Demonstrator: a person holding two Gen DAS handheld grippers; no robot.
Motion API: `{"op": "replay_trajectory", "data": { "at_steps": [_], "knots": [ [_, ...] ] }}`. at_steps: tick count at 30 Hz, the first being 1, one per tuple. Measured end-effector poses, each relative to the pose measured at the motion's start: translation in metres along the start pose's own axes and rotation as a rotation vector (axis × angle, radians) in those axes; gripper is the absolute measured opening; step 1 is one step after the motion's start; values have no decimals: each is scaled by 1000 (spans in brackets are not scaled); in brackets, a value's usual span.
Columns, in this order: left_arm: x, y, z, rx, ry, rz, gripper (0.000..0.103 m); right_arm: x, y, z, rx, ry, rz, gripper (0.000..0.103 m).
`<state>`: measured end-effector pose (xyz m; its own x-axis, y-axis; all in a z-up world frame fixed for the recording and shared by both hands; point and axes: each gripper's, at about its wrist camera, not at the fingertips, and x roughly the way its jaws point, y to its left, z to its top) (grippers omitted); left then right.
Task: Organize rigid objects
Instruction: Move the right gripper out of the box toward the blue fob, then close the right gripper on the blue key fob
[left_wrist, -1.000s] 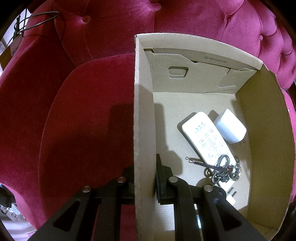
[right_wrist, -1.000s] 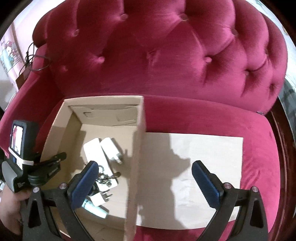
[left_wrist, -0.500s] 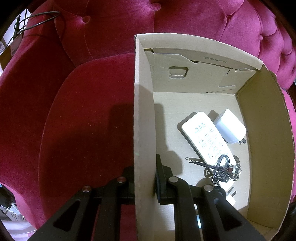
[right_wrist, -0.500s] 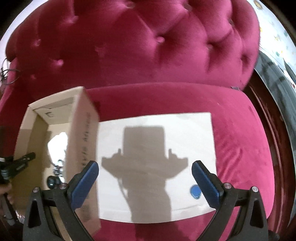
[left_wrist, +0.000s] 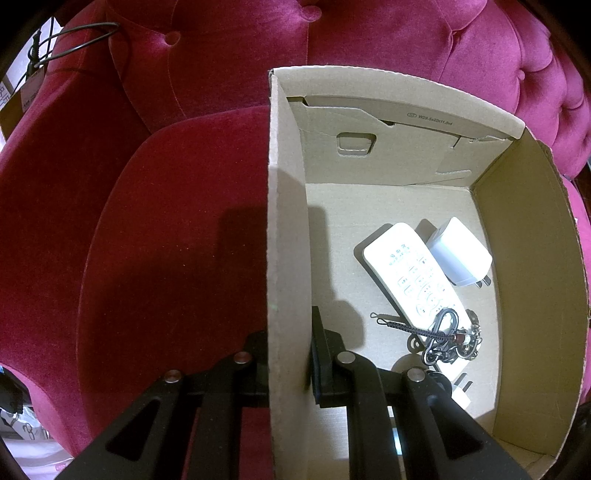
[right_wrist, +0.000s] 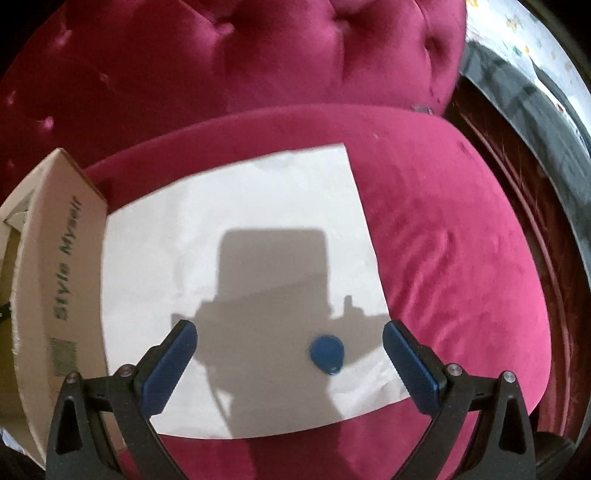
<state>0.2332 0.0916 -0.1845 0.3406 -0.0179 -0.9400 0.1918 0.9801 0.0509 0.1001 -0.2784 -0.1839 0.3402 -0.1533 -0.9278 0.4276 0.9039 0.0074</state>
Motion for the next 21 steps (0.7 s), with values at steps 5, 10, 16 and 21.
{"op": "replay_trajectory", "data": {
  "at_steps": [5, 10, 16, 21],
  "knots": [
    [0, 0, 0, 1, 0, 1, 14, 16, -12, -11, 16, 33, -2, 103],
    [0, 1, 0, 1, 0, 1, 14, 34, -24, -24, 54, 69, 4, 102],
    [0, 3, 1, 1, 0, 2, 14, 50, -33, -35, 76, 100, -8, 102],
    [0, 2, 1, 2, 0, 2, 14, 57, -37, -40, 86, 111, -1, 101]
  ]
}}
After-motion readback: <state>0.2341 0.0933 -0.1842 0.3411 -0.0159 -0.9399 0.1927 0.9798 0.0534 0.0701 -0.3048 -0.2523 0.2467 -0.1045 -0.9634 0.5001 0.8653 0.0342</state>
